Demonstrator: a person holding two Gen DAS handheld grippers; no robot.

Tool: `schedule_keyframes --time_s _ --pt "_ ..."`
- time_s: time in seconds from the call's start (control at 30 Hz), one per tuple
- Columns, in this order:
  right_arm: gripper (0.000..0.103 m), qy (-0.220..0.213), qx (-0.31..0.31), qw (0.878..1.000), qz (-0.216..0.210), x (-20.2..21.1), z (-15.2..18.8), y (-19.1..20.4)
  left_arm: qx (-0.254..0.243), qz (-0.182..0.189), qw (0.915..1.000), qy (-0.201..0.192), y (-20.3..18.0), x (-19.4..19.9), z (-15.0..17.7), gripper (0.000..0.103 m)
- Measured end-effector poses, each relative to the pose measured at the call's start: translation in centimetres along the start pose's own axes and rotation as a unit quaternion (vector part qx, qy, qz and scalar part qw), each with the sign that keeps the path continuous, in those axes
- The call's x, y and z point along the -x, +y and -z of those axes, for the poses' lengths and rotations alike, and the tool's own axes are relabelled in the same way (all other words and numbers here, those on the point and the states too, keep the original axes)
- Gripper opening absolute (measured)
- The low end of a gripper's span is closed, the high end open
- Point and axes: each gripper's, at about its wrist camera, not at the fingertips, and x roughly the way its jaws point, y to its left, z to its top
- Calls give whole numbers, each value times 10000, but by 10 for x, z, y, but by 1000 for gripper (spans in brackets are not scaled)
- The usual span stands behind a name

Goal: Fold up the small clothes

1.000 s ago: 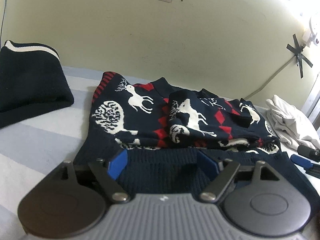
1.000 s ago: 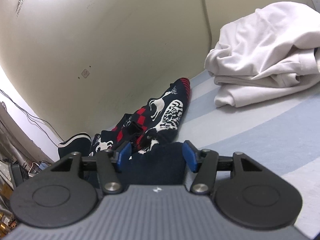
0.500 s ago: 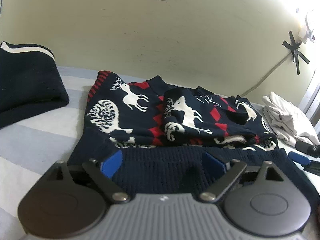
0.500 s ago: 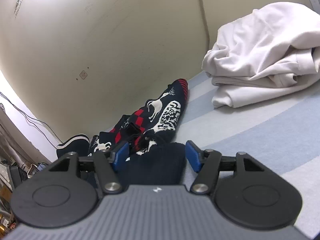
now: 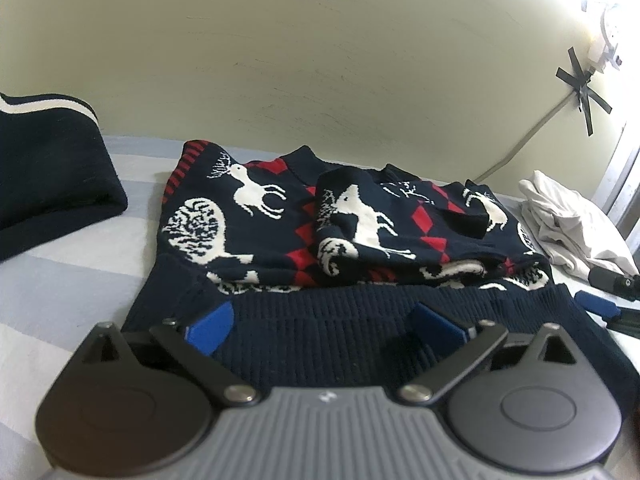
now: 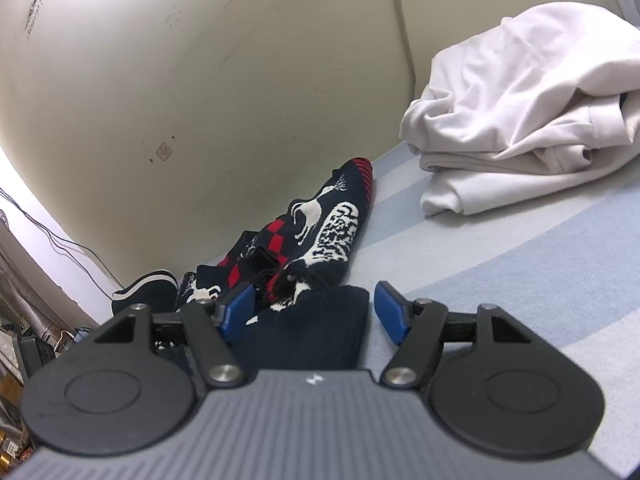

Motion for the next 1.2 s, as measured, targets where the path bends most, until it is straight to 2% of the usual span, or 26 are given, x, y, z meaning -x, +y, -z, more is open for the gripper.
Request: schedule_keyframes --time_s 0.33,0.73,1.2 --pt "69 3 -2 10000 -5 0 0 0 -19 61 10000 25 0 0 0 103" --pt "71 -33 -41 10000 -14 1 2 0 483 605 9968 -201 19 7 2 103" --pt "74 -61 -61 10000 -3 3 2 0 311 469 9983 -130 13 4 3 103"
